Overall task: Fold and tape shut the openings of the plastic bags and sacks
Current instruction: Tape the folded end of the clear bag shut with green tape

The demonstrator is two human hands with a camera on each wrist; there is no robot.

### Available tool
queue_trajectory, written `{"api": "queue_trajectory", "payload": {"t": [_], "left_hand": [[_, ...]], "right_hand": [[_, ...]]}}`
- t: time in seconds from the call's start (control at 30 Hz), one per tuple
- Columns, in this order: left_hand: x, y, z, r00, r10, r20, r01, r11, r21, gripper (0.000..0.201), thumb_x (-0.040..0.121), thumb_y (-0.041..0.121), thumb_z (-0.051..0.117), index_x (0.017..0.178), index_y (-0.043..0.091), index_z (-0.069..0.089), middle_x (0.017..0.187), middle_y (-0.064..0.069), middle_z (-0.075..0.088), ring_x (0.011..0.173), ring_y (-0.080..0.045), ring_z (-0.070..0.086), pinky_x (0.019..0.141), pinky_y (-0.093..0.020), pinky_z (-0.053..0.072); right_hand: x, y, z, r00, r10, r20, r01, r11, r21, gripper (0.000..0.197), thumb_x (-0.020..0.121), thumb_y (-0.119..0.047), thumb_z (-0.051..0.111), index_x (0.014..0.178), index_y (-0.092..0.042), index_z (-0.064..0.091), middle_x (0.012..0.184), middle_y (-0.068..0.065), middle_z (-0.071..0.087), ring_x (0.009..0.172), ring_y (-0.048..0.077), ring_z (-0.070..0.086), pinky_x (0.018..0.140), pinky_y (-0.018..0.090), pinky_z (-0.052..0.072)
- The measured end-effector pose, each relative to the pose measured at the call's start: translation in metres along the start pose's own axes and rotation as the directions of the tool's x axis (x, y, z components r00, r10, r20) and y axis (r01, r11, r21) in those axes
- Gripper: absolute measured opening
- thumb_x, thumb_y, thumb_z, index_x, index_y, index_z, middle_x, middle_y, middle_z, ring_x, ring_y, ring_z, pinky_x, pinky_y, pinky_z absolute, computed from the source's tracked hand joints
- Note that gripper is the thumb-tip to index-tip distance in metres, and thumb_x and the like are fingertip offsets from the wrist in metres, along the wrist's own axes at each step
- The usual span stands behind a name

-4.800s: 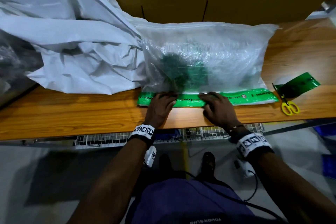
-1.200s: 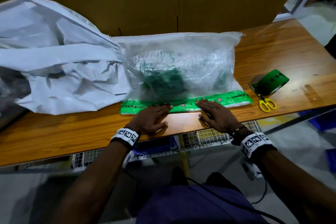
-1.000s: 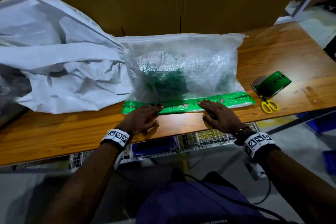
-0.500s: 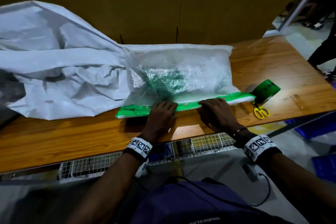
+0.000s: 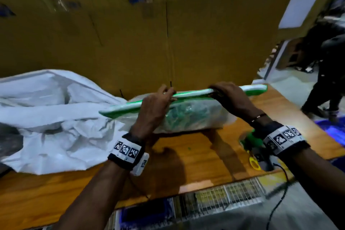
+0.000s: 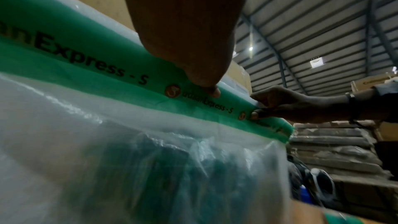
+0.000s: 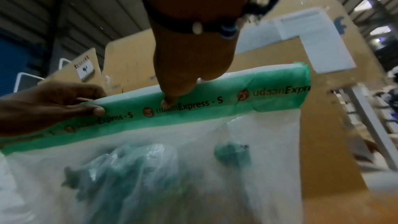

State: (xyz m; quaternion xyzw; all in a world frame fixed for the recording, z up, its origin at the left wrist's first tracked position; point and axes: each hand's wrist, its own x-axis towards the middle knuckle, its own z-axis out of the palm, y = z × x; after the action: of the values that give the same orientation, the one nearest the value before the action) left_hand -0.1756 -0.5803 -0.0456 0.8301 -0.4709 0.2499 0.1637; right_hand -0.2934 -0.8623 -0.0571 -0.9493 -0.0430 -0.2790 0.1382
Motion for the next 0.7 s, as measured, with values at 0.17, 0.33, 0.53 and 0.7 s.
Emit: {"api": "queue_trajectory", "payload": {"t": [0.17, 0.33, 0.53, 0.7], "left_hand": [[0.082, -0.009, -0.045, 0.988, -0.045, -0.148, 0.051, 0.998, 0.034, 0.025, 0.097, 0.043, 0.066, 0.107, 0.021, 0.064, 0.092, -0.003, 0.068, 0.082, -0.032, 0.060, 0.069, -0.041, 0.042], [0.116, -0.013, -0.039, 0.973, -0.168, -0.155, 0.174, 0.984, 0.024, 0.034, 0.091, 0.039, 0.076, 0.114, 0.019, 0.060, 0.095, -0.003, 0.069, 0.087, -0.028, 0.062, 0.081, -0.040, 0.038], [0.058, -0.017, -0.001, 0.909, -0.375, -0.183, 0.385, 0.923, 0.019, 0.041, 0.090, 0.035, 0.078, 0.122, 0.020, 0.057, 0.124, -0.004, 0.055, 0.105, -0.026, 0.056, 0.089, -0.041, 0.042], [-0.016, -0.018, 0.010, 0.792, -0.595, -0.135, 0.591, 0.803, -0.071, 0.053, 0.078, 0.046, 0.088, 0.118, 0.024, 0.061, 0.126, -0.007, 0.047, 0.117, -0.029, 0.053, 0.094, -0.042, 0.050]], "right_hand": [[0.072, 0.019, -0.063, 0.990, -0.141, -0.022, 0.141, 0.990, 0.004, 0.029, 0.102, -0.031, 0.064, 0.122, -0.010, 0.067, 0.110, 0.007, 0.066, 0.086, 0.028, 0.062, 0.072, 0.039, 0.048], [0.111, 0.039, -0.061, 0.992, -0.123, 0.041, 0.121, 0.991, 0.066, 0.039, 0.098, -0.024, 0.072, 0.134, -0.017, 0.058, 0.126, 0.007, 0.070, 0.100, 0.028, 0.068, 0.085, 0.041, 0.054], [0.115, 0.063, 0.018, 0.944, -0.022, 0.329, 0.004, 0.998, 0.056, 0.050, 0.101, -0.021, 0.066, 0.147, -0.022, 0.044, 0.125, 0.014, 0.066, 0.107, 0.033, 0.064, 0.089, 0.042, 0.049], [0.117, 0.078, 0.052, 0.949, 0.027, 0.313, -0.046, 0.998, 0.054, 0.050, 0.099, -0.017, 0.066, 0.145, -0.023, 0.047, 0.127, 0.016, 0.062, 0.111, 0.039, 0.058, 0.090, 0.045, 0.046]]}}
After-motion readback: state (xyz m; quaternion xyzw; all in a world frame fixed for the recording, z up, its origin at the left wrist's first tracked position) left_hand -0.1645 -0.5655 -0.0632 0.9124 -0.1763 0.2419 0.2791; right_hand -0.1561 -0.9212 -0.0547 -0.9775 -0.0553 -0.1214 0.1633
